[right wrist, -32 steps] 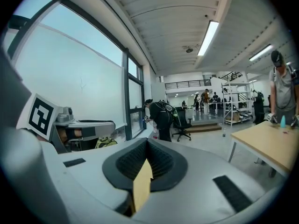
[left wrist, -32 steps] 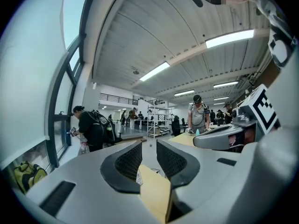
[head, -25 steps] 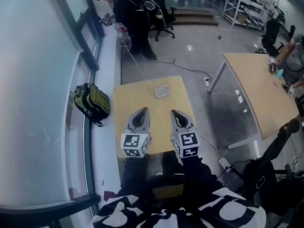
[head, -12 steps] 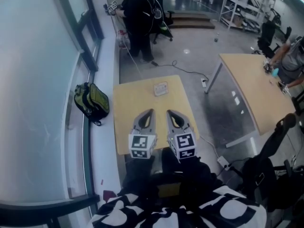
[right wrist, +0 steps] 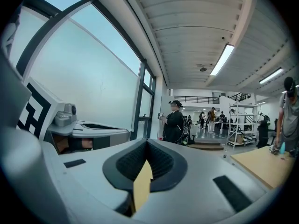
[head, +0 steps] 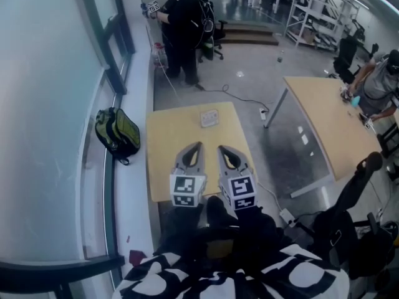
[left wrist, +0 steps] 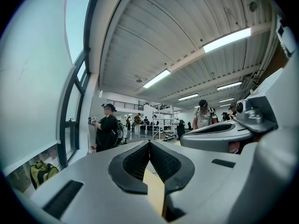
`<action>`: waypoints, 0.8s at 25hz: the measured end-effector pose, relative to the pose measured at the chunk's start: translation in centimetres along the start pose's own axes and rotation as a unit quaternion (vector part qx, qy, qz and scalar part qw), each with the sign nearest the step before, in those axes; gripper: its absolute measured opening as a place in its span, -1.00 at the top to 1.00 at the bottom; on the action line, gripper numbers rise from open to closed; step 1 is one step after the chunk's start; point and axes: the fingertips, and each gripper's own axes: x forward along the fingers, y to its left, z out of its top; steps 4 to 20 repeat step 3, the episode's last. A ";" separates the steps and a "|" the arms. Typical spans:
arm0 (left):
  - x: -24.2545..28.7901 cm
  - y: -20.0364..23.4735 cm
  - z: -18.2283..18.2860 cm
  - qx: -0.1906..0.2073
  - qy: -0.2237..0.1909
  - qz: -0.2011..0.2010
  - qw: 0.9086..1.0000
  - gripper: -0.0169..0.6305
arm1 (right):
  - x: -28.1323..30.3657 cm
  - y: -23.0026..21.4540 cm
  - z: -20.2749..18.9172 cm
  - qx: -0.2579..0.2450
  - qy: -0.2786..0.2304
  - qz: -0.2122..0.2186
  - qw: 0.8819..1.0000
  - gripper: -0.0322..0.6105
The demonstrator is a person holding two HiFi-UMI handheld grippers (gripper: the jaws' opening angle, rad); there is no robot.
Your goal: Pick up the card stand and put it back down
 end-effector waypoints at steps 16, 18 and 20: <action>-0.5 -0.1 0.3 0.004 -0.004 -0.002 1.000 0.93 | -0.2 0.8 0.3 -0.005 -0.003 0.005 1.000 0.85; -0.5 -0.1 0.3 0.004 -0.004 -0.002 1.000 0.93 | -0.2 0.8 0.3 -0.005 -0.003 0.005 1.000 0.85; -0.5 -0.1 0.3 0.004 -0.004 -0.002 1.000 0.93 | -0.2 0.8 0.3 -0.005 -0.003 0.005 1.000 0.85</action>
